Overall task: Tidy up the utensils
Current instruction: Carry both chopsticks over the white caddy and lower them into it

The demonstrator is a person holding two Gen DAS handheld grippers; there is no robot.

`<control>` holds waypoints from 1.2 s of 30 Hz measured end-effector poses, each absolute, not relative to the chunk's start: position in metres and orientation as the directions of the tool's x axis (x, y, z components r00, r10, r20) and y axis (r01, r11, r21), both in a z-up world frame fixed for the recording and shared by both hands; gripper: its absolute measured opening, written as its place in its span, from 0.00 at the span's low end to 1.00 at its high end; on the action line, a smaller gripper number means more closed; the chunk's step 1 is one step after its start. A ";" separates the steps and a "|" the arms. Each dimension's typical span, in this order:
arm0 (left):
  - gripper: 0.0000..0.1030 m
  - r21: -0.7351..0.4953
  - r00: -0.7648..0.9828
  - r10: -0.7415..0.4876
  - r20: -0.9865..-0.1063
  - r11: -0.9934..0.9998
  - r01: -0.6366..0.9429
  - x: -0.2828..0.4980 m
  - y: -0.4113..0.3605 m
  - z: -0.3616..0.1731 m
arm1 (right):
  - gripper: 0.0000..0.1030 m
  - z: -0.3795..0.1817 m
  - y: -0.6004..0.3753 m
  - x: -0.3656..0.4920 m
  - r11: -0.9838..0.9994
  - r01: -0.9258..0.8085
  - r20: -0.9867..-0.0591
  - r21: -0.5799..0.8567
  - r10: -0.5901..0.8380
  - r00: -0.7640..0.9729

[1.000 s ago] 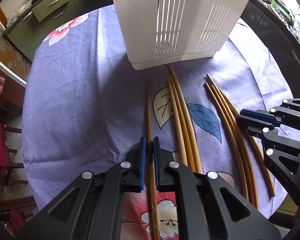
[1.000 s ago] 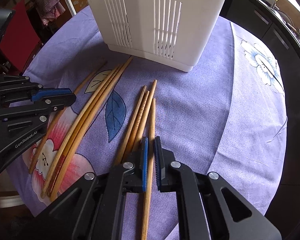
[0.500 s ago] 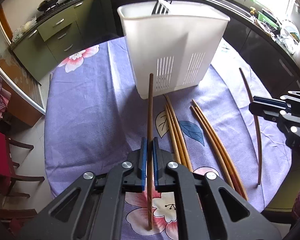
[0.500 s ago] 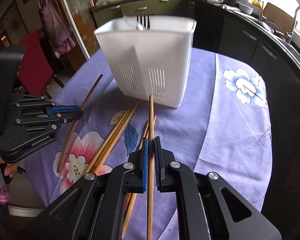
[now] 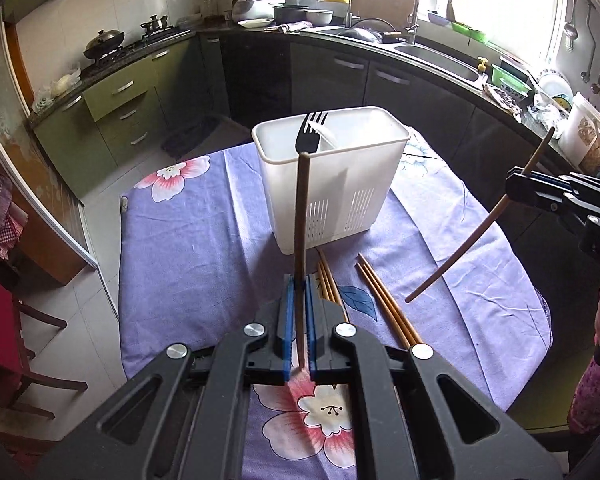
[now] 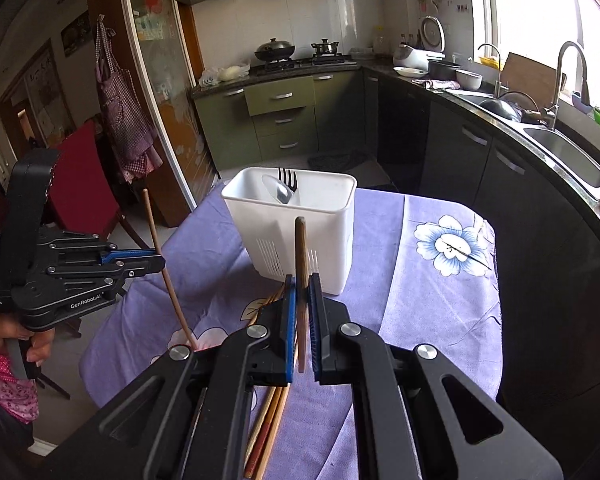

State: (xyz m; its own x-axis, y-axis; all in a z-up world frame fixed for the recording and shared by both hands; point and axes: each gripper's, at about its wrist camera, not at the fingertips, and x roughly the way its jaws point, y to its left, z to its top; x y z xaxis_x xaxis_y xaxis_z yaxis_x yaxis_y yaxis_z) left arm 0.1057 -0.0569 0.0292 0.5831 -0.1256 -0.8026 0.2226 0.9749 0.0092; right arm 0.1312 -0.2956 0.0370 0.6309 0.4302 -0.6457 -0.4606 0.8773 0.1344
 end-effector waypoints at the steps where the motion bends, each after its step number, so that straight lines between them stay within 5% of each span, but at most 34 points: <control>1: 0.05 0.011 0.588 -0.125 -0.799 0.975 0.222 0.106 -0.057 0.031 | 0.07 0.041 -0.296 0.131 0.876 -0.462 -0.639 0.136 0.434 0.635; 14: 0.05 0.011 0.659 -0.151 -0.737 0.972 0.235 0.117 -0.061 0.091 | 0.07 0.119 -0.287 0.144 0.853 -0.499 -0.566 0.152 0.489 0.664; 25: 0.05 0.005 0.798 -0.181 -0.575 0.974 0.225 0.126 -0.065 0.180 | 0.07 0.201 -0.289 0.174 0.885 -0.447 -0.437 0.131 0.456 0.775; 29: 0.05 0.038 0.835 -0.152 -0.529 0.979 0.203 0.144 -0.075 0.185 | 0.07 0.199 -0.276 0.205 0.899 -0.422 -0.464 0.118 0.426 0.777; 36: 0.05 0.038 0.792 -0.108 -0.601 0.986 0.163 0.191 -0.080 0.134 | 0.07 0.138 -0.251 0.252 0.903 -0.416 -0.572 0.107 0.398 0.718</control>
State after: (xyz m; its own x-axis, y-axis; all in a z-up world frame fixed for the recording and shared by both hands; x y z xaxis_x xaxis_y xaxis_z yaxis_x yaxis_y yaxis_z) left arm 0.1906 -0.0803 0.1336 0.7917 -0.1080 -0.6013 0.1631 0.9859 0.0377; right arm 0.2517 -0.2507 0.1376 0.7175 0.3982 -0.5715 -0.4157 0.9032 0.1074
